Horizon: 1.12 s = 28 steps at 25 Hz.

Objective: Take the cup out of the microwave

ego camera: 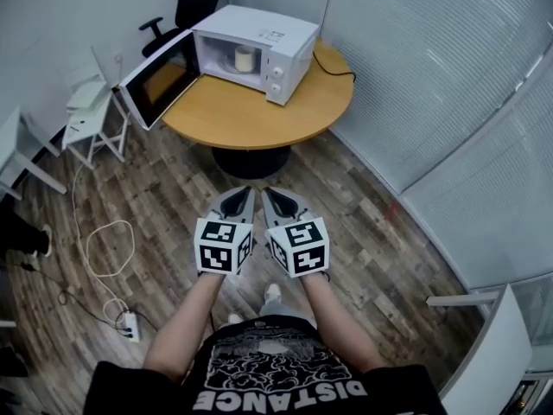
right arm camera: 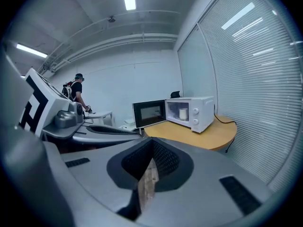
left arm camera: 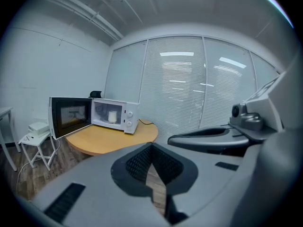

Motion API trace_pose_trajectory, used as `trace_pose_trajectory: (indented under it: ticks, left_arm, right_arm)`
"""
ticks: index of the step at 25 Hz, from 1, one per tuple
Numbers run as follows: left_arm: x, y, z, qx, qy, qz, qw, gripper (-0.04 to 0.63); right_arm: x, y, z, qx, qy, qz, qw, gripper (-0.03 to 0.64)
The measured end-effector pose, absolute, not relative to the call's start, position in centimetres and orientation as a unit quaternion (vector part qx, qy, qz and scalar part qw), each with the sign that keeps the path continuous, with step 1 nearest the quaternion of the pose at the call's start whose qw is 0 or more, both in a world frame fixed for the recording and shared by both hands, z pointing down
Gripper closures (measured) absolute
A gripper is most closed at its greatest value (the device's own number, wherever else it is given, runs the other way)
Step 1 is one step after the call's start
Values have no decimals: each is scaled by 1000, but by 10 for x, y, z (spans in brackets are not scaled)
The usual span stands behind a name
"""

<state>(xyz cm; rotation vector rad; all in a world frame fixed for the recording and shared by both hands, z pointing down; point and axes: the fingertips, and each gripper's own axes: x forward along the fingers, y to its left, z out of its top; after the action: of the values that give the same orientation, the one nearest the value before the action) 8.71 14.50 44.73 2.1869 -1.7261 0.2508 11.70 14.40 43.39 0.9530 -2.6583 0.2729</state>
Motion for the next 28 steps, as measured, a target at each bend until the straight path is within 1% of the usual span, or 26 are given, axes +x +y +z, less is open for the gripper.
trace_pose_trajectory:
  ticks: [14, 28]
  left_arm:
    - [113, 83, 456, 750, -630, 97, 178, 586]
    - [79, 44, 461, 742, -640, 89, 179, 586]
  right_arm:
    - [142, 81, 442, 299, -937, 99, 152, 601]
    - [108, 45, 448, 283, -942, 93, 156, 601]
